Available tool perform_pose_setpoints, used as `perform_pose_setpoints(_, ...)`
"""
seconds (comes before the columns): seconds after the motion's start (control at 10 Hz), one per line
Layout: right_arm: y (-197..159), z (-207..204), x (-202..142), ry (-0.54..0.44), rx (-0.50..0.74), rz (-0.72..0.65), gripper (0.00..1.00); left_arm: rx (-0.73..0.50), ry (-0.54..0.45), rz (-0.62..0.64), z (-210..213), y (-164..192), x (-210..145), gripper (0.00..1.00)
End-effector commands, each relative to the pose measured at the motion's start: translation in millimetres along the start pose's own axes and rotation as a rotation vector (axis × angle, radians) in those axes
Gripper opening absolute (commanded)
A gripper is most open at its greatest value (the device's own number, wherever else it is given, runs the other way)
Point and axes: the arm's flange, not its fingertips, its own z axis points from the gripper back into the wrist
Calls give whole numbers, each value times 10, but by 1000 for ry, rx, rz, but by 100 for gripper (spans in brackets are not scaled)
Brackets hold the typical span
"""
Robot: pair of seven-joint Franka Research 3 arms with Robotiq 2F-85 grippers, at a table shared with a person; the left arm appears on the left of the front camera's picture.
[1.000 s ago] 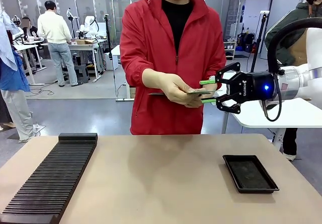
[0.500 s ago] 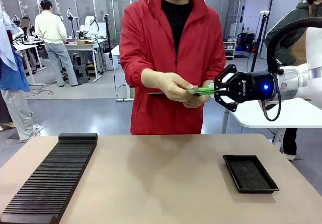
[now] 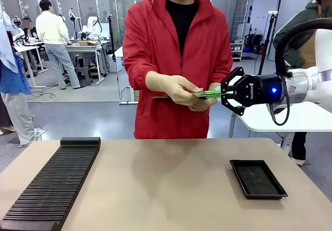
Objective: Inspect the PCB.
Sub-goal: Pick up the Blank PCB that the human is holding, then place the Blank PCB in the ESD tray.
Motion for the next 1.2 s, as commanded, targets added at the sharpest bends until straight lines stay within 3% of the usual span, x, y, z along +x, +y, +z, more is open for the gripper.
perform_pose_setpoints(0.0,6,-3,-2,0,-2,2,0,9,-6,-5,-12,-23,-23,100)
perform_pose_setpoints(1.1,6,-3,-2,0,-2,2,0,9,-6,-5,-12,-23,-23,100)
